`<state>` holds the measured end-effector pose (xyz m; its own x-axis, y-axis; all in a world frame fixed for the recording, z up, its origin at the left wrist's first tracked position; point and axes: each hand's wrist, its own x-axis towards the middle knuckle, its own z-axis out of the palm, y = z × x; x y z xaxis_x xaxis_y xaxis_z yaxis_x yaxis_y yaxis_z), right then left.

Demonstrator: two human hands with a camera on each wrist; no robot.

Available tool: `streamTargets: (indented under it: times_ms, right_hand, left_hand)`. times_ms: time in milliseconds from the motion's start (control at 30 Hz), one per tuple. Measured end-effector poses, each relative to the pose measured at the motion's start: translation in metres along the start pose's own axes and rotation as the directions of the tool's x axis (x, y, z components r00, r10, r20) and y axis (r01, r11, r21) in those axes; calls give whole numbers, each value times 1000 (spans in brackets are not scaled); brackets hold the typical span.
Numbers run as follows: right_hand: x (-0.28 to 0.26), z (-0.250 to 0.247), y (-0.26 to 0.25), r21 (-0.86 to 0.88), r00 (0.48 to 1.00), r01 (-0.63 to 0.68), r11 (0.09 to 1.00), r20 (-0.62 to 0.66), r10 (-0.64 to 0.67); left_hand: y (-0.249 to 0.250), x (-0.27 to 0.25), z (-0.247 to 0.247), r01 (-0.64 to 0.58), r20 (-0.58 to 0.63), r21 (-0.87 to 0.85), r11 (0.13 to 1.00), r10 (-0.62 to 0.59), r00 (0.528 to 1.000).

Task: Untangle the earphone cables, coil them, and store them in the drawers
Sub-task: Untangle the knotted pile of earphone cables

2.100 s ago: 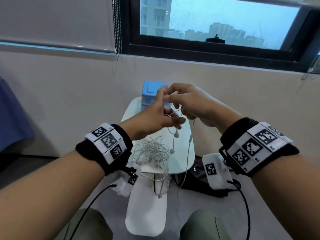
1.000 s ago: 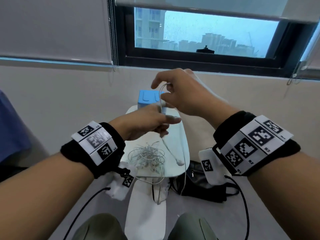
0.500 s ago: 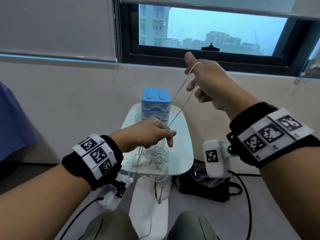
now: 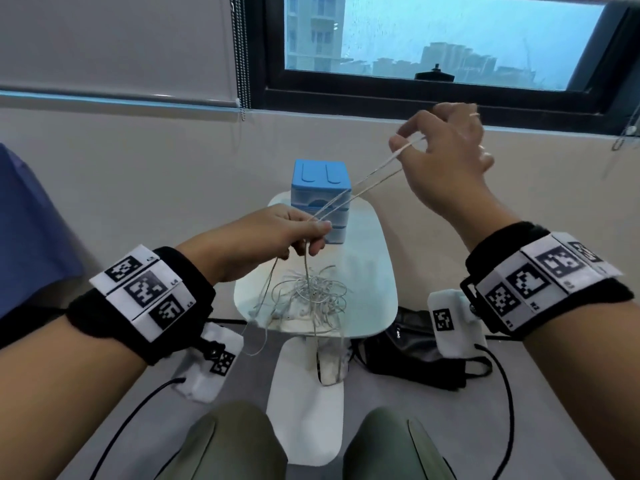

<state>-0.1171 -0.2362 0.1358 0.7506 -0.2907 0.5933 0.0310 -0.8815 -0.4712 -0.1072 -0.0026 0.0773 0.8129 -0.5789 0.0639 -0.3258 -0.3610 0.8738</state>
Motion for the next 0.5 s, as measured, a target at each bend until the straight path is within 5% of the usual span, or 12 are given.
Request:
streamTargets:
  times_ms: [133, 233, 367, 400, 500]
  right_hand:
    - [-3, 15, 44, -200, 994, -91, 976, 41, 101]
    - [-13, 32, 63, -196, 943, -111, 974, 289, 166]
    - [-33, 44, 64, -63, 637, -175, 983, 753, 162]
    - [-35, 44, 59, -21, 628, -186, 982, 766, 135]
    - [-35, 40, 35, 285, 798, -195, 938, 602, -17]
  left_hand:
    - [7, -5, -10, -11, -25, -54, 998, 10, 1000]
    - [21, -4, -13, -23, -82, -209, 978, 6, 997]
    - [44, 1, -14, -64, -164, -249, 966, 23, 986]
    - [50, 2, -15, -81, -170, -234, 969, 41, 985]
    - [67, 4, -15, -113, -149, -192, 975, 85, 985]
